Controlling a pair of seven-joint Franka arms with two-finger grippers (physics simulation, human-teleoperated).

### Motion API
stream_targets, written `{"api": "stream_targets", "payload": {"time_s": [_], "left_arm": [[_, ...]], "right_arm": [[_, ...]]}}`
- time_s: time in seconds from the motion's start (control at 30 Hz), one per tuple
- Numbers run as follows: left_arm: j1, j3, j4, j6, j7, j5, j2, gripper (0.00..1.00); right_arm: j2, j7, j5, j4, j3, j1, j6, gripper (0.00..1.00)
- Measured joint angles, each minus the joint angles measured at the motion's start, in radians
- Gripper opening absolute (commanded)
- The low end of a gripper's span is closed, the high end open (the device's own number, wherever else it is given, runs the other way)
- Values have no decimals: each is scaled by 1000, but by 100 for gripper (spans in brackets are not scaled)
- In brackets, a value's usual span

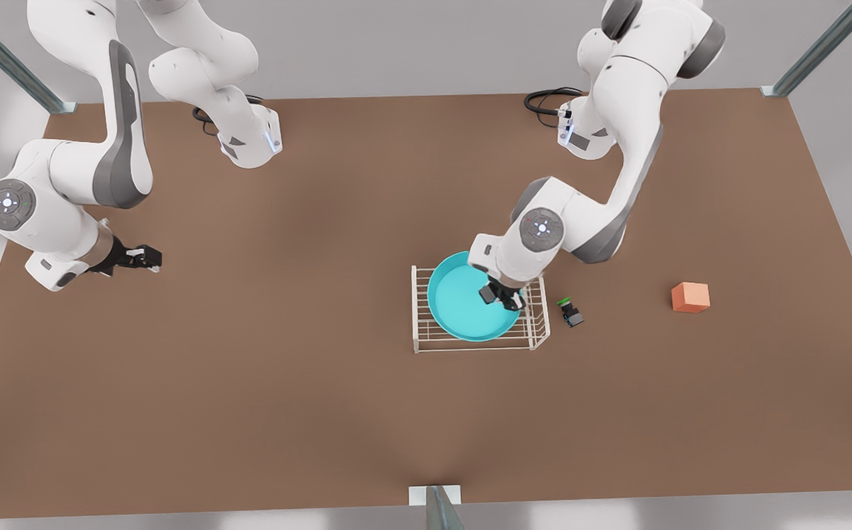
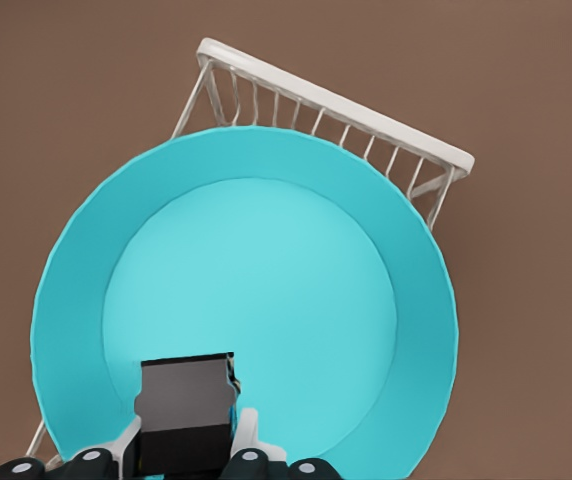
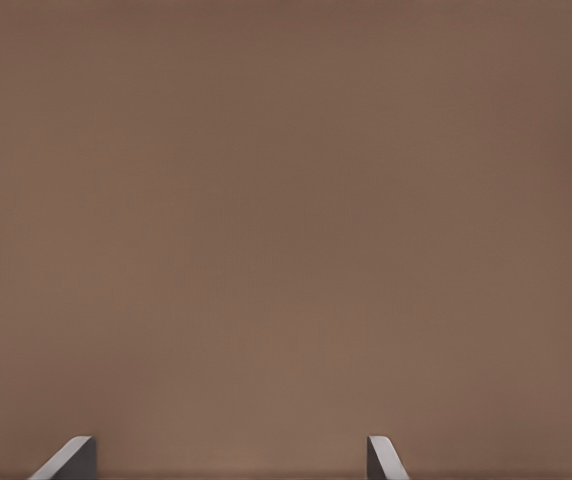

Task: Place the plate on the shelf with right arm and place the red button switch in the plate with left arm

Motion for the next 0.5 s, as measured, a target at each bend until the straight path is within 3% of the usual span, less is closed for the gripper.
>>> {"api": "stream_targets", "payload": {"time_s": [0.07, 0.1, 0.27, 0.33, 0.43, 0.47, 0.5], "left_arm": [[-6, 0, 0, 11, -83, 5, 29, 43], [-11, 0, 0, 15, -119, 2, 35, 100], [-9, 7, 39, 5, -263, -1, 7, 100], [90, 14, 226, -106, -295, 41, -14, 100], [250, 16, 349, -289, -346, 88, -51, 100], [253, 93, 344, -342, -357, 67, -89, 100], [234, 224, 132, -349, -364, 13, -252, 100]], "right_arm": [[0, 0, 0, 0, 0, -1, 0, 100], [0, 0, 0, 0, 0, -1, 0, 100], [0, -1, 0, 0, 0, -4, 0, 100], [0, -1, 0, 0, 0, -5, 0, 100], [0, -1, 1, 0, 0, -8, 0, 100], [0, -1, 1, 0, 0, -8, 0, 100], [0, -1, 1, 0, 0, -9, 0, 100]]}}
